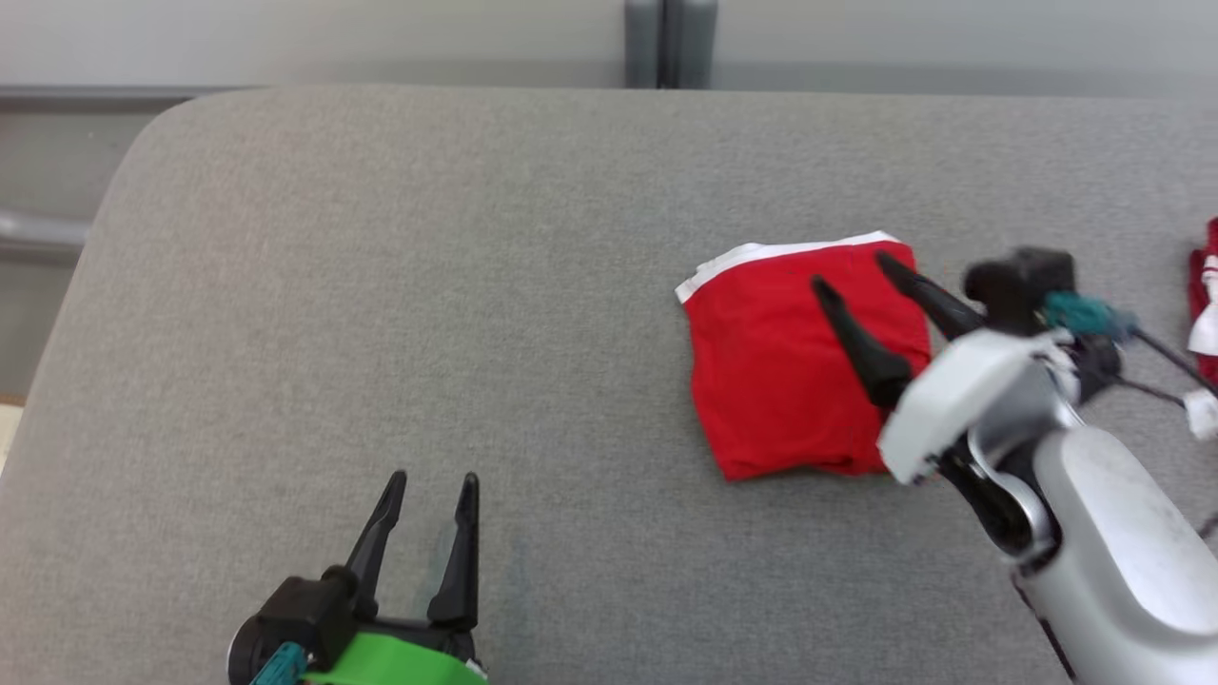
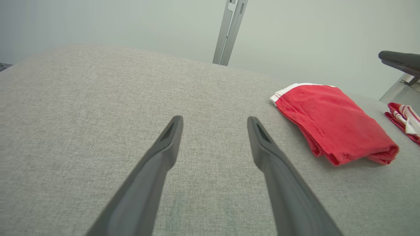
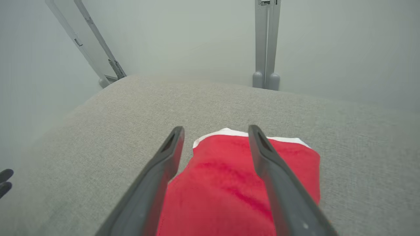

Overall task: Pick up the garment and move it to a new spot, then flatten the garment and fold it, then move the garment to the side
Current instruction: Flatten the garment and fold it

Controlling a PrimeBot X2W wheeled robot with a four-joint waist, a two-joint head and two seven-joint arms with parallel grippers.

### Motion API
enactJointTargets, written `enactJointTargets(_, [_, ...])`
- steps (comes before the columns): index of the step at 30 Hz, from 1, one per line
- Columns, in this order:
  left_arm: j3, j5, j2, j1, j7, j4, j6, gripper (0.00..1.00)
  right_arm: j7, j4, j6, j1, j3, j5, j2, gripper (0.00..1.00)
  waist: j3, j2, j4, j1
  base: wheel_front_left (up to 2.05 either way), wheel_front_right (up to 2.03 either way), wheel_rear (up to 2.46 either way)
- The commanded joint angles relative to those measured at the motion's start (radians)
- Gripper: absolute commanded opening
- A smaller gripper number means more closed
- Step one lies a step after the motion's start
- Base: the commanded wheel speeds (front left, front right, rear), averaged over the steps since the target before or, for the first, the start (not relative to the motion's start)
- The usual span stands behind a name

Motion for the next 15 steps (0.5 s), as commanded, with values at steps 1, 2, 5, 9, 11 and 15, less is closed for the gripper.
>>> enactJointTargets(1, [0.015,0.005,0.002,0.027,0.001,0.002,-0.002,1.0,-0.062,-0.008,0.0,0.051,-0.029,-0.038,-0.013,1.0,-0.061,0.0,-0.061,0.0,0.0,0.0,0.0])
enactJointTargets(2, [0.023,0.007,0.002,0.034,0.001,0.001,-0.002,1.0,-0.1,-0.009,0.0,0.077,-0.05,-0.058,-0.024,1.0,-0.073,0.0,-0.072,0.0,0.0,0.0,0.0])
enactJointTargets(5, [0.05,0.012,0.002,0.059,0.001,-0.001,-0.007,1.0,-0.24,0.007,0.0,0.175,-0.144,-0.13,-0.053,1.0,-0.107,0.0,-0.105,0.0,0.0,0.0,0.0])
enactJointTargets(9, [0.078,0.009,0.002,0.077,0.001,-0.016,-0.009,1.0,-0.402,0.073,0.0,0.302,-0.269,-0.229,-0.069,1.0,-0.134,0.0,-0.125,0.0,0.0,0.0,0.0])
enactJointTargets(11, [0.094,0.004,0.002,0.087,0.001,-0.025,-0.008,1.0,-0.446,0.102,0.0,0.351,-0.318,-0.265,-0.068,1.0,-0.147,0.0,-0.132,0.0,0.0,0.0,0.0])
enactJointTargets(15, [0.129,0.005,0.001,0.112,0.001,-0.05,0.001,1.0,-0.468,0.115,0.0,0.429,-0.411,-0.309,-0.036,1.0,-0.17,0.0,-0.146,0.0,0.0,0.0,0.0])
